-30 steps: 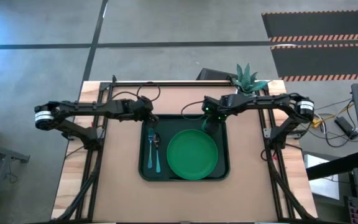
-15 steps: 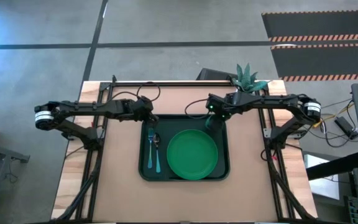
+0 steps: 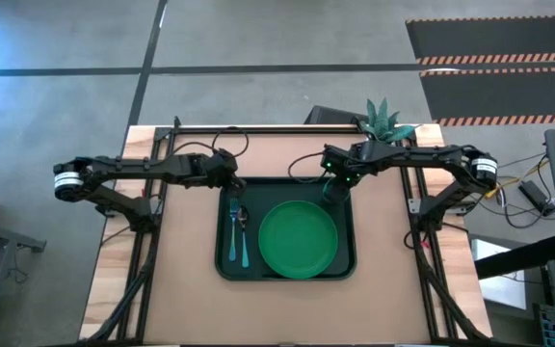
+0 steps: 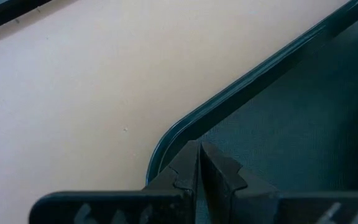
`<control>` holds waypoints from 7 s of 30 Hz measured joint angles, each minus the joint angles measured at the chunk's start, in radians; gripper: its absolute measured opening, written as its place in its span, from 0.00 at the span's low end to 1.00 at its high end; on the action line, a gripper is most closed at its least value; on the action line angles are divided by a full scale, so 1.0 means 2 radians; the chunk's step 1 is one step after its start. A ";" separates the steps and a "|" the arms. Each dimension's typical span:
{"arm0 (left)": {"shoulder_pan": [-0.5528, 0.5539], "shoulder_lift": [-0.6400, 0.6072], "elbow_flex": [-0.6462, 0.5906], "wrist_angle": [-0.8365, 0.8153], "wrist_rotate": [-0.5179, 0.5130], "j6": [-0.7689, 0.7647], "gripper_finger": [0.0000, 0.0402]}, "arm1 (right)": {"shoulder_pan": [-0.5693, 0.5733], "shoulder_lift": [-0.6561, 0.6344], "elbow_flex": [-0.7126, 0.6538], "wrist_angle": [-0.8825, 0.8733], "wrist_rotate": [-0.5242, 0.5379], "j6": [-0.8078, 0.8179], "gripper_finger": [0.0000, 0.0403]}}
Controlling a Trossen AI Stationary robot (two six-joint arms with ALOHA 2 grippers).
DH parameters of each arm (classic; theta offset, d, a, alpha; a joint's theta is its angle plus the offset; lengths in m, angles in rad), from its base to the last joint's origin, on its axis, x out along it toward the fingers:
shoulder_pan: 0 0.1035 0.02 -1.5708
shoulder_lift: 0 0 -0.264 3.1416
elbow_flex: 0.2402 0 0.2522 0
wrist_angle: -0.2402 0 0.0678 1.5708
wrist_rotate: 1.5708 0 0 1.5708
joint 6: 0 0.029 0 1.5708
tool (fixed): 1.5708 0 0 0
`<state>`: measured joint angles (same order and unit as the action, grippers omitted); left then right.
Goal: Pick and place plate/cup/fork/spoon on tray
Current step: Adjust the cup on the green tray, then adjust the blue spoon on the green tray, then return to Home Position
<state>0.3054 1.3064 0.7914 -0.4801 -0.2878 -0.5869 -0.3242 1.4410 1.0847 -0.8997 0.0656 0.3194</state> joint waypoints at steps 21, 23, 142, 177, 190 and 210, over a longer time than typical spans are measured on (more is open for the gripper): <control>0.000 0.000 0.000 0.000 0.000 0.000 0.00 | -0.009 0.037 0.000 0.019 -0.021 -0.024 0.02; 0.000 0.000 0.000 0.000 0.000 0.000 0.00 | -0.009 0.036 0.000 0.023 -0.020 -0.025 0.02; -0.140 0.008 0.035 -0.018 0.020 -0.014 0.00 | 0.042 0.020 0.247 0.059 -0.045 -0.125 0.02; -0.141 -0.322 0.033 -0.149 -0.033 0.165 0.00 | 0.046 -0.134 0.256 0.006 -0.178 -0.276 0.02; -0.141 -0.392 0.033 -0.175 -0.001 0.183 0.00 | 0.046 -0.224 0.198 -0.021 -0.181 -0.265 0.02; -0.141 -0.536 -0.135 -0.055 0.038 0.180 0.00 | 0.046 -0.482 -0.191 0.271 -0.220 -0.146 0.02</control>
<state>0.0240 0.2340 0.5221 -0.5901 -0.2123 -0.2265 -0.2317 0.4766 0.7024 -0.3584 -0.3744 0.0277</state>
